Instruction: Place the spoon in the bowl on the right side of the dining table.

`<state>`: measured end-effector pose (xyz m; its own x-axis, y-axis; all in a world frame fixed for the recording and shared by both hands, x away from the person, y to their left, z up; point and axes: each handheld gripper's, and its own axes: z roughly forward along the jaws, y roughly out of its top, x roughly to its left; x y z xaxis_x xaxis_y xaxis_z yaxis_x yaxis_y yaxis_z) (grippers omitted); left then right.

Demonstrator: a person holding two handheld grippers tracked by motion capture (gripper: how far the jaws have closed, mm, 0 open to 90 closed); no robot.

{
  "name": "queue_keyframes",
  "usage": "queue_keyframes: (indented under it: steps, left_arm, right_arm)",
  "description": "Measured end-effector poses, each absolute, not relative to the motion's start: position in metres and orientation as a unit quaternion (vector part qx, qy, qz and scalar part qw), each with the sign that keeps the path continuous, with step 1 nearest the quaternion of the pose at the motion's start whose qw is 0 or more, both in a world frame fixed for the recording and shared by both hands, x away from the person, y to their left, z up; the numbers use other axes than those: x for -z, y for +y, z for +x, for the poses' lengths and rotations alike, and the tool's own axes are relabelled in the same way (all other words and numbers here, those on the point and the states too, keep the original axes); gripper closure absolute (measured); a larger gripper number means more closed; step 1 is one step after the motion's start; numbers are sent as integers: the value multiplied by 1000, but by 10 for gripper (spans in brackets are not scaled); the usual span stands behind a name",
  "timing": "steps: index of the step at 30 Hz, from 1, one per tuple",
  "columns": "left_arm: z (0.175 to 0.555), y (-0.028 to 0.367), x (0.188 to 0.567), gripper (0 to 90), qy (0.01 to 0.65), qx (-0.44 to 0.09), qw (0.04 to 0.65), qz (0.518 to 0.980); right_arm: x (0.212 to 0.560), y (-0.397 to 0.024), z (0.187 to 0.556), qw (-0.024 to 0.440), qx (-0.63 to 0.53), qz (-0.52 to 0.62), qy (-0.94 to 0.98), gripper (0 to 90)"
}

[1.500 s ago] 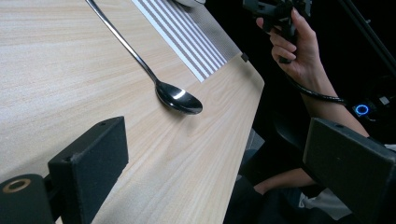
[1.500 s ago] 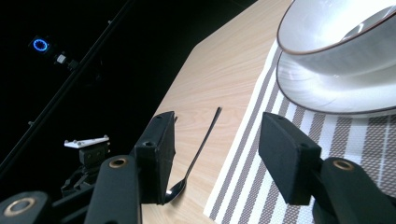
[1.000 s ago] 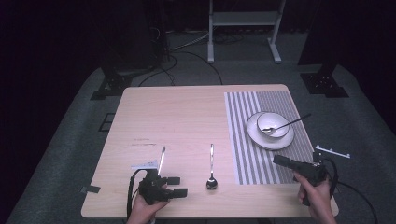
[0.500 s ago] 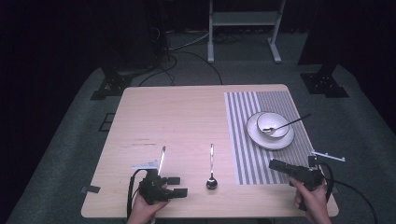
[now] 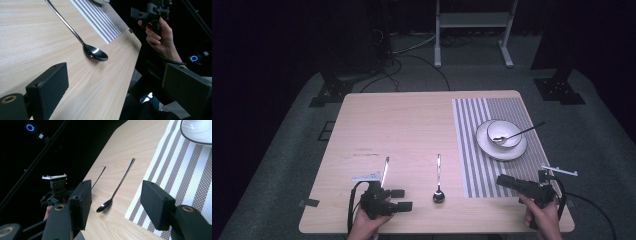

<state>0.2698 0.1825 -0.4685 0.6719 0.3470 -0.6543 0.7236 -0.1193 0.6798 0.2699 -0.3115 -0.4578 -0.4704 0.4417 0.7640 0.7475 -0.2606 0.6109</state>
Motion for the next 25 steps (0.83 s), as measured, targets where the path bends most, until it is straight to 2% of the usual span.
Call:
queue_keyframes:
  steps: [25]
  left_arm:
    - [270,184,468,52,368,168,555,726]
  right_arm:
    - [467,-296,262,131,607,-491,-611,385]
